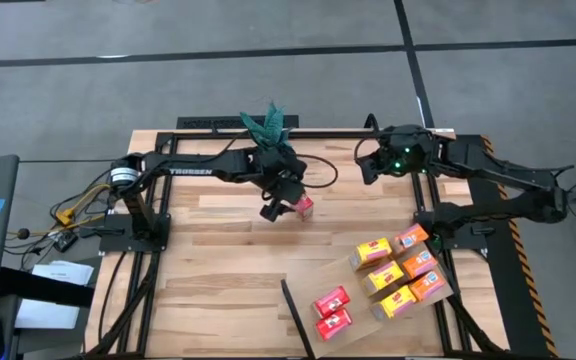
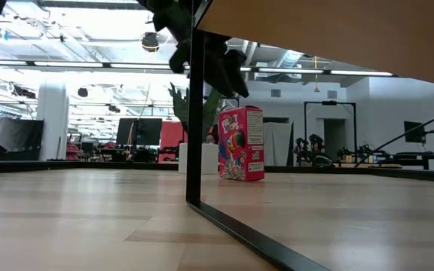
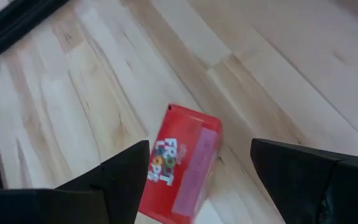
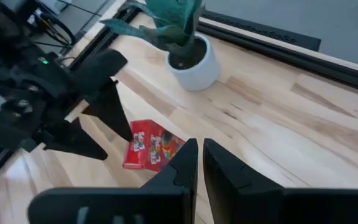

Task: Stack cereal on shelf
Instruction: Put the red cereal box on the shelf aligned with the other red cereal boxes

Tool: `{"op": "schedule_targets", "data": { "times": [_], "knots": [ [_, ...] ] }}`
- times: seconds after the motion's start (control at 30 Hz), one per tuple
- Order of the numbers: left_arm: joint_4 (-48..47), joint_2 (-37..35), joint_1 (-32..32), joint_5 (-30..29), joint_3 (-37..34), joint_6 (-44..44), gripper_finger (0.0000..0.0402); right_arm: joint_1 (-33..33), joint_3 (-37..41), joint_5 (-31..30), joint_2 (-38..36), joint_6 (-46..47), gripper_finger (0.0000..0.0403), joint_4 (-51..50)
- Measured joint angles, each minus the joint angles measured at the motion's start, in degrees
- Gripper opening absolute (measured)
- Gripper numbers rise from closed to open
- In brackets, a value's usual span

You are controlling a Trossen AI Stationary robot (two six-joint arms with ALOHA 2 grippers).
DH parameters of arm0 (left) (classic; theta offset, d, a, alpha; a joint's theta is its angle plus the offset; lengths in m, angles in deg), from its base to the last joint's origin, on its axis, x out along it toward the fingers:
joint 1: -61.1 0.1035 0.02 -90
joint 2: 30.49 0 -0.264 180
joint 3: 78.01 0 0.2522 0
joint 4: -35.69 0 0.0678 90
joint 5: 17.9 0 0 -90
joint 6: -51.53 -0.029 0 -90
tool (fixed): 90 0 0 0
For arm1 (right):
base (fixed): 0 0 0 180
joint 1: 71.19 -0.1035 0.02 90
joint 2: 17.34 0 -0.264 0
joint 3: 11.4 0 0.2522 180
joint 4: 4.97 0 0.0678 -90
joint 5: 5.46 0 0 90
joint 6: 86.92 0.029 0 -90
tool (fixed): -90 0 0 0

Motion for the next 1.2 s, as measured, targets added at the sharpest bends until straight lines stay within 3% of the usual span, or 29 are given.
{"op": "schedule_targets", "data": {
  "times": [0.6,1.2],
  "knots": [
    [1.3,3.8,1.9,3.1,-0.1,-0.8,0.0267,0.2,0.0,-0.1,0.0,-0.2,0.0052,-1.3],
    [-1.7,5.7,1.7,0.0,0.4,1.6,0.0185,0.0,0.0,-0.1,0.0,-1.1,0.0052,-1.4]
  ]
}}
